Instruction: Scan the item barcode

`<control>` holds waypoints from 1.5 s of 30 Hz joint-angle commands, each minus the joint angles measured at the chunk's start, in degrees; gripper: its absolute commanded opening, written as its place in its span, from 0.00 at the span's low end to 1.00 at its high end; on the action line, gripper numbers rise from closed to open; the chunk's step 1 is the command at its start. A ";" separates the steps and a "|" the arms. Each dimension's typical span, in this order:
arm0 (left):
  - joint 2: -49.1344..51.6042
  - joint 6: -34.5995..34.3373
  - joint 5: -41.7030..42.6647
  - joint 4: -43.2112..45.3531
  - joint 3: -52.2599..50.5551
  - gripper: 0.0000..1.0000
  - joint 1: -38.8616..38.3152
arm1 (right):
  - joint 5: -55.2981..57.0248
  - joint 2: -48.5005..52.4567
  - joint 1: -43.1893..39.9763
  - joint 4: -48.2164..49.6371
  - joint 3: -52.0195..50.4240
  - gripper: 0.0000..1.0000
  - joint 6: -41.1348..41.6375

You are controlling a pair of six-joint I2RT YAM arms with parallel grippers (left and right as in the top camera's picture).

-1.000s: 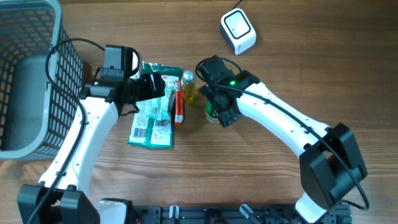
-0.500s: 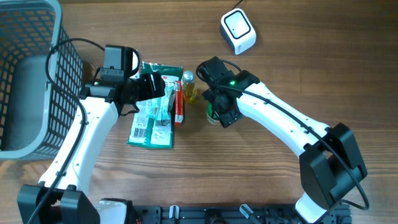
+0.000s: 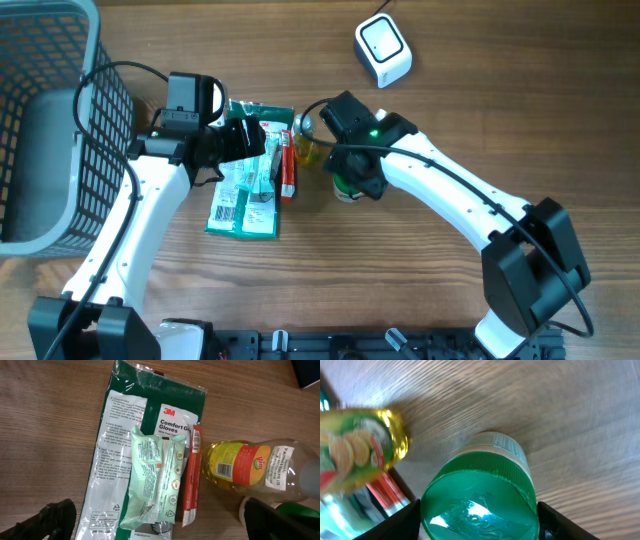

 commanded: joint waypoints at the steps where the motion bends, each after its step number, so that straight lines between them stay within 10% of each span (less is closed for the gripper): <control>1: -0.11 -0.70 0.66 0.15 0.57 1.00 0.22 | 0.13 0.85 -0.20 -0.33 0.85 0.67 -30.23; 6: -0.11 -0.70 0.66 0.15 0.57 1.00 0.22 | 0.70 0.85 -0.20 -1.92 0.85 0.61 -56.83; 7: -0.11 -0.70 0.66 0.15 0.57 1.00 0.22 | 1.90 0.85 -0.20 -2.25 0.85 0.66 -59.87; 8: -0.11 -0.70 0.66 0.15 0.57 1.00 0.22 | 3.87 0.85 -0.20 -2.34 0.85 0.99 -60.46; 11: -0.11 -0.70 0.66 0.15 0.57 1.00 0.22 | 7.58 0.85 -0.20 -1.86 1.03 1.00 -55.89; 19: -0.11 -0.70 0.66 0.15 0.57 1.00 0.22 | 4.96 -1.20 -1.20 -3.41 3.23 1.00 -13.00; 26: -0.11 -0.70 0.66 0.15 0.57 1.00 0.22 | 0.96 -1.18 -1.09 -3.48 2.97 1.00 -30.27; 34: -0.11 -0.70 0.66 0.15 0.57 1.00 0.22 | -1.27 -1.03 -1.09 -3.45 2.73 0.75 -29.86; 45: -0.11 -0.70 0.66 0.15 0.57 1.00 0.22 | -0.44 -1.03 -1.09 -3.37 2.73 0.78 -38.80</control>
